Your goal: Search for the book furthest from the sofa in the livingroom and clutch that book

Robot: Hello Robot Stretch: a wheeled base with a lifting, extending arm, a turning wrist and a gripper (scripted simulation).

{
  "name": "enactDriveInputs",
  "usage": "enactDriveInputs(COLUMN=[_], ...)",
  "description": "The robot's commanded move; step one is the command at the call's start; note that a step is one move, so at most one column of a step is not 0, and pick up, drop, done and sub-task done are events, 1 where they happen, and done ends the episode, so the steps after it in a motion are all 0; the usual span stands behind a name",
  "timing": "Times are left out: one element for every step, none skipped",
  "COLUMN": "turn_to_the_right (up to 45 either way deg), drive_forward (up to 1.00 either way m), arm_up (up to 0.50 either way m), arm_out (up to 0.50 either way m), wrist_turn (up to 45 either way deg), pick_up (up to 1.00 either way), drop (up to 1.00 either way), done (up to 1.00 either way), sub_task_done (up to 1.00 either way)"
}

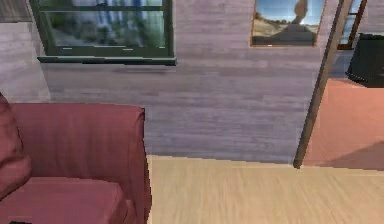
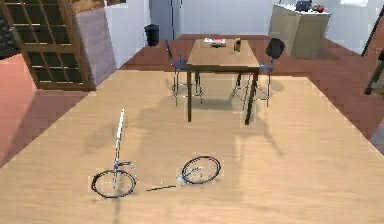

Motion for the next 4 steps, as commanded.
enactDriveInputs(turn_to_the_right=[27.0, 0.0, 36.0, 0.0], drive_forward=[0.00, 1.00, 0.00, 0.05], arm_up=[0.00, 0.00, 0.00, 0.00], arm_out=[0.00, 0.00, 0.00, 0.00], wrist_turn=[0.0, 0.0, 0.0, 0.0], pick_up=[0.00, 0.00, 0.00, 0.00], drop=[0.00, 0.00, 0.00, 0.00], done=[0.00, 0.00, 0.00, 0.00], sub_task_done=[0.00, 0.00, 0.00, 0.00])
